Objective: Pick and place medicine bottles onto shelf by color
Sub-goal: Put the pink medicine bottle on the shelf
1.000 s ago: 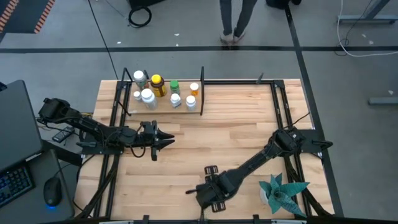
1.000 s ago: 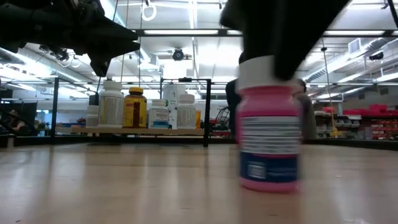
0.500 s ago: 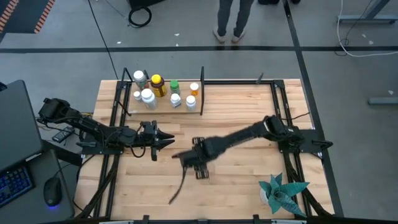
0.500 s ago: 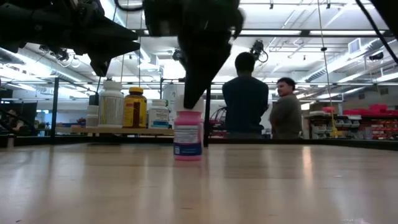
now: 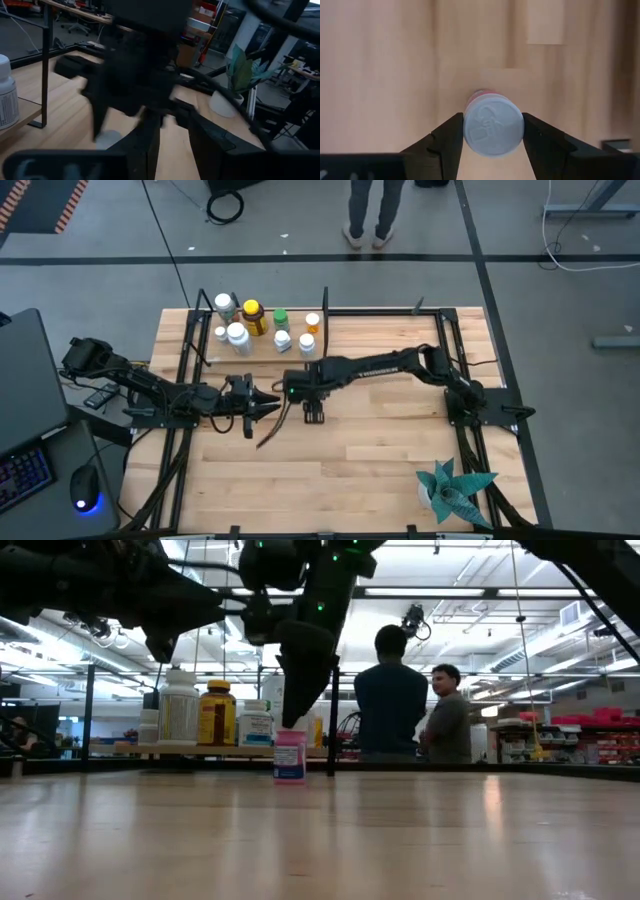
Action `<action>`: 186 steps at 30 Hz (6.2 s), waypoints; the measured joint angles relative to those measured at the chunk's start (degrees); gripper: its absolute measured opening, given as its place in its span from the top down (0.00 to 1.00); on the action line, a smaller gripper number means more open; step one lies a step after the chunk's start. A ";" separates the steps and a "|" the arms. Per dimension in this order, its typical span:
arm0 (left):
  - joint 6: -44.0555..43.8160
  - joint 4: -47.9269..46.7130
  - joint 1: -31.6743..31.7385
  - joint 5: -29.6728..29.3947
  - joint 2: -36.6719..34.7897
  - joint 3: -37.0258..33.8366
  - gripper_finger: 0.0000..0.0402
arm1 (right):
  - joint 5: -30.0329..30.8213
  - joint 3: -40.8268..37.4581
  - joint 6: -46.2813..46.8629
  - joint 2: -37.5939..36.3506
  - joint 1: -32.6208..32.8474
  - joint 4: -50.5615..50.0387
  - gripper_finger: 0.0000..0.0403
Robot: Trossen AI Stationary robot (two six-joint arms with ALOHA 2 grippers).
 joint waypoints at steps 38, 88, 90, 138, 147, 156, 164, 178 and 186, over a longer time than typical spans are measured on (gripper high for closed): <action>-1.63 -11.29 1.40 -2.49 -0.02 -0.02 0.73 | -2.06 -0.31 -0.63 -4.78 -3.21 0.92 0.32; 7.65 -66.12 13.82 10.16 6.43 35.92 0.59 | 14.01 -57.34 -2.94 -44.51 -3.45 33.05 0.31; 9.35 -71.62 14.54 10.62 9.88 42.31 0.53 | 13.93 -58.95 -5.11 -44.94 -4.05 36.16 0.31; 12.85 -96.47 24.86 21.64 51.49 71.86 0.09 | 2.49 -76.04 -11.02 -59.32 -16.36 47.06 0.31; 13.12 -91.49 24.87 21.50 51.49 71.78 0.11 | 2.49 -76.04 -10.78 -59.32 -16.36 47.69 0.31; 12.83 -92.60 24.86 21.12 51.67 71.59 0.12 | 2.49 -76.04 -10.78 -59.30 -16.36 47.65 0.31; 11.73 -93.29 24.46 19.09 52.37 71.41 0.16 | 2.50 -76.04 -10.78 -59.28 -16.36 47.56 0.31; 11.68 -93.57 24.11 19.09 52.35 71.44 0.57 | 2.89 -76.04 -10.78 -59.28 -16.36 47.56 0.31; 10.25 -100.62 24.63 19.14 51.74 71.52 0.50 | 2.97 -76.04 -10.78 -59.28 -16.36 47.56 0.31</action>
